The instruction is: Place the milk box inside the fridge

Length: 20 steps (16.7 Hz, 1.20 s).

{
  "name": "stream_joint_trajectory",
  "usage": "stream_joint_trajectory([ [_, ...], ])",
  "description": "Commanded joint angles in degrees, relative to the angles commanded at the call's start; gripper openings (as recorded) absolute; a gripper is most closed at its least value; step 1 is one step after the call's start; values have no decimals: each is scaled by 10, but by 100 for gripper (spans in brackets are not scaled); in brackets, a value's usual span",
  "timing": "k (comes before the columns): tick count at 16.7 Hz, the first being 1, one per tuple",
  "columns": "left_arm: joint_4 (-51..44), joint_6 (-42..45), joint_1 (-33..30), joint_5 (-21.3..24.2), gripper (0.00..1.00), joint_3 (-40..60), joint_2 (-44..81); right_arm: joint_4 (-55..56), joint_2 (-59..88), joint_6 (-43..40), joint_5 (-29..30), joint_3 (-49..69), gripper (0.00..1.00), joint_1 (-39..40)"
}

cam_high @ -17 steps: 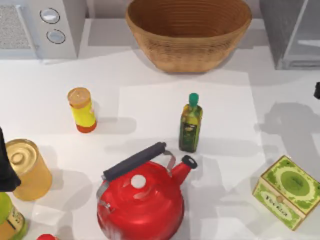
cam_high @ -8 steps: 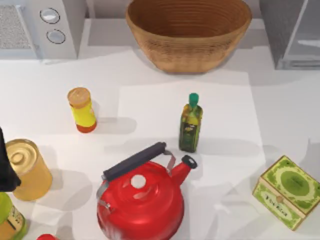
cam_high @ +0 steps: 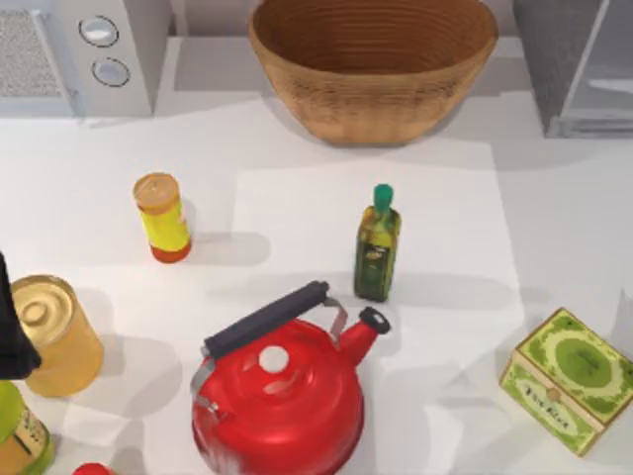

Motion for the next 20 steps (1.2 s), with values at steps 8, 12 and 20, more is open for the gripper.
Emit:
stream_joint_trajectory([
  [8,0,0,0,0,100,0,0,85,92,7,-18,64,0,-19],
  [12,0,0,0,0,100,0,0,222,271,10,-48,161,0,-51],
  [20,0,0,0,0,100,0,0,507,833,6,-113,377,0,-111],
])
